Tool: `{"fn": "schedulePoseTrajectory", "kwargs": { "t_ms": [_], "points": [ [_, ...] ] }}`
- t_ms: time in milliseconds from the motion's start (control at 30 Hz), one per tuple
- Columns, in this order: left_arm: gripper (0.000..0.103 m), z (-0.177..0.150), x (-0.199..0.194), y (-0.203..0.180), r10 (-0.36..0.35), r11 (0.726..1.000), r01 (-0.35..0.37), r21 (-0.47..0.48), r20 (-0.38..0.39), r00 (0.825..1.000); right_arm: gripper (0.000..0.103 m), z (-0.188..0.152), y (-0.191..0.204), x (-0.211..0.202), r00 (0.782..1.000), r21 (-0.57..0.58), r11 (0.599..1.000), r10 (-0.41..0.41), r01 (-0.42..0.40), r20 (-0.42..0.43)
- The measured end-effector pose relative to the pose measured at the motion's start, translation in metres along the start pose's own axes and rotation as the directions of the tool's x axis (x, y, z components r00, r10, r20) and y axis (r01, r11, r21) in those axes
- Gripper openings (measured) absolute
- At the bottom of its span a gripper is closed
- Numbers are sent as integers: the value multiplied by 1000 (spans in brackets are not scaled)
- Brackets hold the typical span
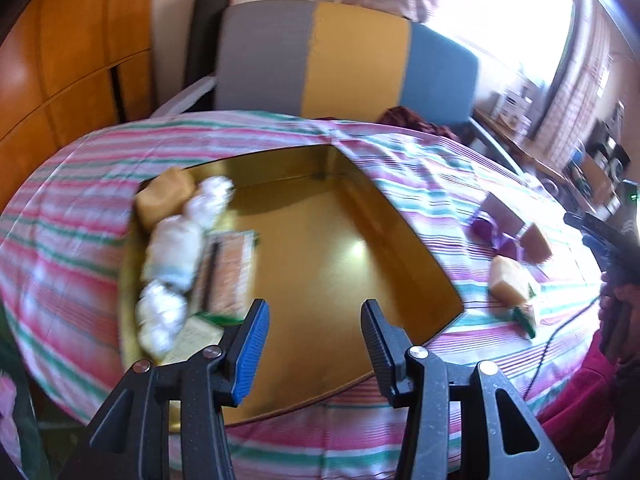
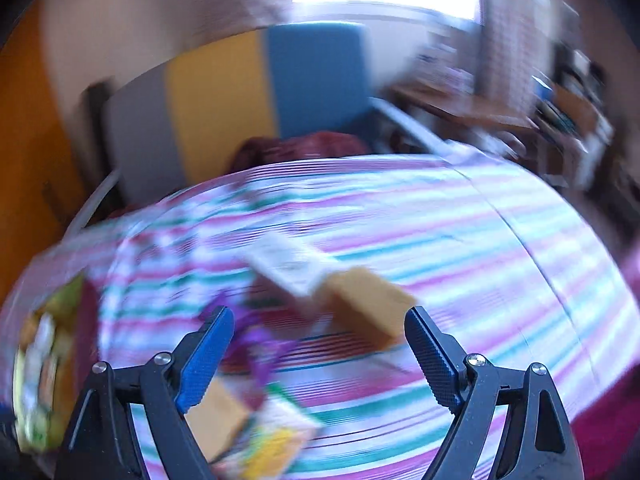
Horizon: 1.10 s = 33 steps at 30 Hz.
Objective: Organize objects
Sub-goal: 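Move left gripper toward purple candy wrapper while right gripper nears yellow sponge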
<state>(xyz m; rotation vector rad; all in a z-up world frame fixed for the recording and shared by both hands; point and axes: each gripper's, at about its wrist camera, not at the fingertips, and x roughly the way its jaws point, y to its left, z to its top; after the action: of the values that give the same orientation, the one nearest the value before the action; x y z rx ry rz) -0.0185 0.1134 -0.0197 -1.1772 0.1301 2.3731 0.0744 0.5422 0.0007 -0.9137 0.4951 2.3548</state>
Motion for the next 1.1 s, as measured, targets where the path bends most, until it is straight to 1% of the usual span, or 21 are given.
{"fn": "schedulePoseTrajectory", "kwargs": {
  "t_ms": [33,100,133,167,267,300,433,500,600,700,767,867,933,1000,1033,1100],
  "points": [
    [48,4,3,-10,-14,1000,14,22,-4,1000,88,-2,-15,5,1000,65,998,-14,15,-12],
    [48,13,9,-29,-54,997,54,50,-18,998,88,-3,-37,13,998,165,986,-12,21,-54],
    [48,17,12,-38,-73,995,74,59,-25,997,88,-2,-44,14,999,211,977,3,8,-53],
    [48,21,16,-47,-91,993,93,68,-32,995,88,0,-48,14,999,231,973,12,-1,-47],
    [48,35,28,-80,-147,983,152,108,-53,988,88,0,-47,17,998,222,975,29,-14,-64],
    [48,41,35,-94,-174,977,181,113,-77,982,88,0,-45,18,996,218,976,45,-28,-74],
    [46,56,58,-128,-260,958,274,81,-152,954,88,-3,-35,20,995,182,982,61,-45,-82],
    [46,63,70,-145,-268,955,285,81,-172,948,88,-4,-33,21,993,186,981,78,-60,-87],
    [45,74,93,-170,-311,942,331,53,-224,924,88,-7,-36,21,991,202,976,97,-76,-95],
    [45,82,116,-190,-326,938,345,29,-267,907,89,-7,-38,20,988,223,970,123,-99,-96],
    [45,87,136,-203,-324,940,342,5,-308,895,89,-6,-39,21,986,229,967,136,-111,-96],
    [45,93,167,-214,-335,940,336,-63,-359,871,89,-6,-38,22,983,233,964,155,-128,-100],
    [45,96,188,-218,-332,943,310,-122,-382,862,90,-6,-38,22,980,239,960,172,-143,-103],
    [45,100,201,-219,-339,940,296,-168,-388,857,90,-6,-38,23,976,245,957,188,-158,-107],
    [45,102,208,-219,-335,940,278,-198,-385,860,90,-6,-39,24,974,250,954,197,-165,-109],
    [46,107,218,-222,-325,941,255,-224,-379,866,91,-7,-40,26,969,262,948,216,-180,-116]
  ]
}}
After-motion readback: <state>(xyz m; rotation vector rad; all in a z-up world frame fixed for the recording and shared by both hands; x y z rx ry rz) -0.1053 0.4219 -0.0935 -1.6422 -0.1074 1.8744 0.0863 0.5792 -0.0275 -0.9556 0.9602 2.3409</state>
